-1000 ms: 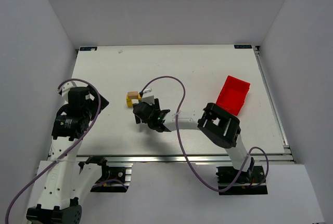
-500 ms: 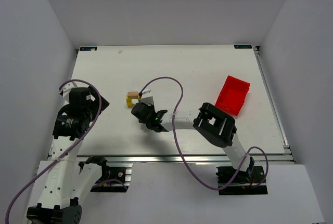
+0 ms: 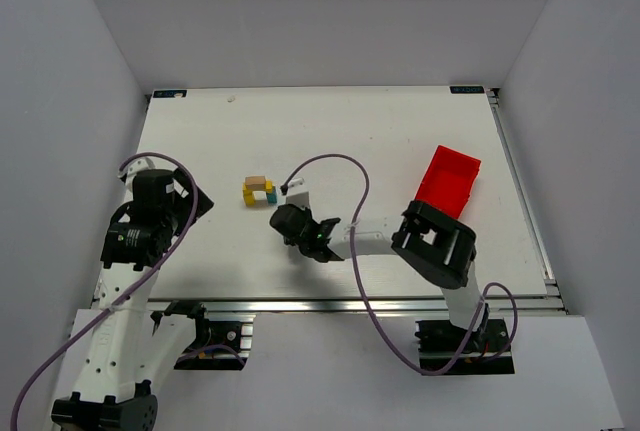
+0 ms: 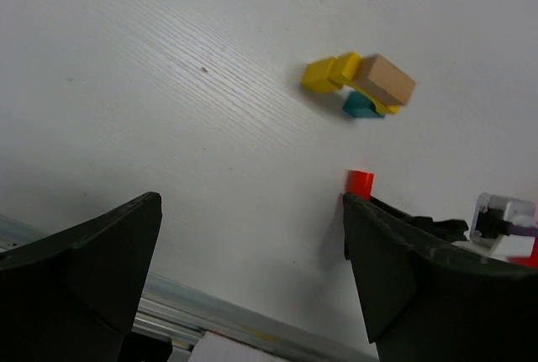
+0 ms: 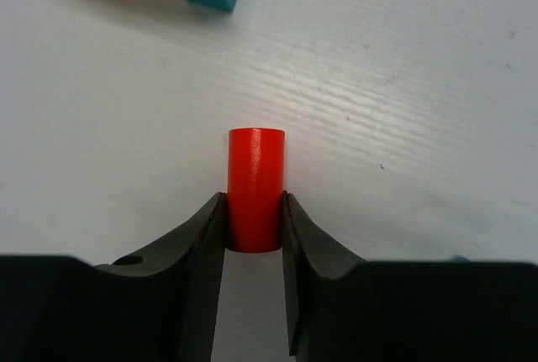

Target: Build the wood block tower

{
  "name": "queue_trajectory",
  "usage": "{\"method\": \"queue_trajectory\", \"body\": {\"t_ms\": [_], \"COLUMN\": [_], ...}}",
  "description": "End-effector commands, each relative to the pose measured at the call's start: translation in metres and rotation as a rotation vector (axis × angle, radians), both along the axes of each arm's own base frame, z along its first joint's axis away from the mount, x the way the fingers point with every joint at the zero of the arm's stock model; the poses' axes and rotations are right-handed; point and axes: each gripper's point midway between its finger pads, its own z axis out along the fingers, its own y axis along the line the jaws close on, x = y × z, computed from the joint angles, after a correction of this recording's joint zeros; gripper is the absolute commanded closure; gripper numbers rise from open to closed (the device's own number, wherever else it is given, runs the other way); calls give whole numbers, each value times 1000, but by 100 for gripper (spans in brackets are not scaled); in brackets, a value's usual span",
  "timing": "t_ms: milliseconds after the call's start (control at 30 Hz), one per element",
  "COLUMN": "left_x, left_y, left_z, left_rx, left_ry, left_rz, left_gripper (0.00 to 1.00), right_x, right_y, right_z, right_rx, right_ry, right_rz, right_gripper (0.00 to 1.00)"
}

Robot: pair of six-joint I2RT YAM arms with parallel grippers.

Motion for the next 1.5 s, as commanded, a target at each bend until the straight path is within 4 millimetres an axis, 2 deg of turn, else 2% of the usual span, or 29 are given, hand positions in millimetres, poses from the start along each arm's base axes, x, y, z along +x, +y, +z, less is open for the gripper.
{"method": "queue_trajectory", "body": {"t_ms": [0,33,67,100,133,167,233,267,300,367,433,533,600,633,667,700,767,833,933,1133,1233,1400,1467], "left_x": [5,7,2,6,4,3,-4,-5,-7,-14,-23,-31,-35,-36,-40,-42,-42,-39,-36,-35,-34,-35,-34], "left_y": [-34,-46,-74,-87,-98,-108,-131,-138,-143,-157,-168,-176,-178,-178,-181,-181,-182,-181,-179,-179,-180,-180,-179], "left_z": [17,19,24,33,37,40,50,52,52,63,71,82,85,85,87,88,87,82,76,70,71,71,70], "left_rx": [-49,-73,-146,-177,-209,-237,-323,-350,-378,-446,-507,-550,-566,-567,-587,-593,-605,-594,-585,-584,-582,-583,-577], "left_ry": [-67,-81,-97,-140,-157,-169,-205,-210,-214,-251,-279,-314,-319,-313,-318,-319,-317,-299,-279,-263,-270,-264,-261], "left_rz": [-237,-311,-472,-551,-619,-679,-823,-862,-895,-995,-1095,-1177,-1202,-1206,-1248,-1259,-1267,-1250,-1239,-1237,-1239,-1249,-1248], "left_gripper": [2,2,2,2,2,2,2,2,2,2,2,2,2,2,6,6,14,20,20,22,29,55,55], "right_x": [-11,-14,-32,-40,-53,-62,-84,-90,-104,-114,-120,-126,-121,-119,-116,-114,-112,-107,-106,-101,-101,-90,-87], "right_y": [-3,7,-1,-3,3,-10,-13,-17,-24,-30,-32,-30,-28,-28,-27,-26,-22,-21,-19,-11,-6,-5,-5], "right_z": [53,73,83,91,107,118,137,172,165,190,201,223,233,244,257,256,267,269,279,283,281,280,282], "right_rx": [50,113,151,135,207,232,244,327,319,353,356,378,372,387,402,395,402,399,418,431,435,430,431], "right_ry": [-75,-126,-119,-182,-211,-246,-369,-469,-494,-600,-655,-740,-784,-818,-868,-869,-893,-902,-928,-916,-901,-884,-890], "right_rz": [129,215,306,423,518,550,746,770,854,916,962,1019,1008,998,996,995,996,986,993,1017,1041,1011,1000], "right_gripper": [100,100,100,100,100,100,100,100,100,100,100,100,100,100,100,100,100,100,100,100,100,100,100]}}
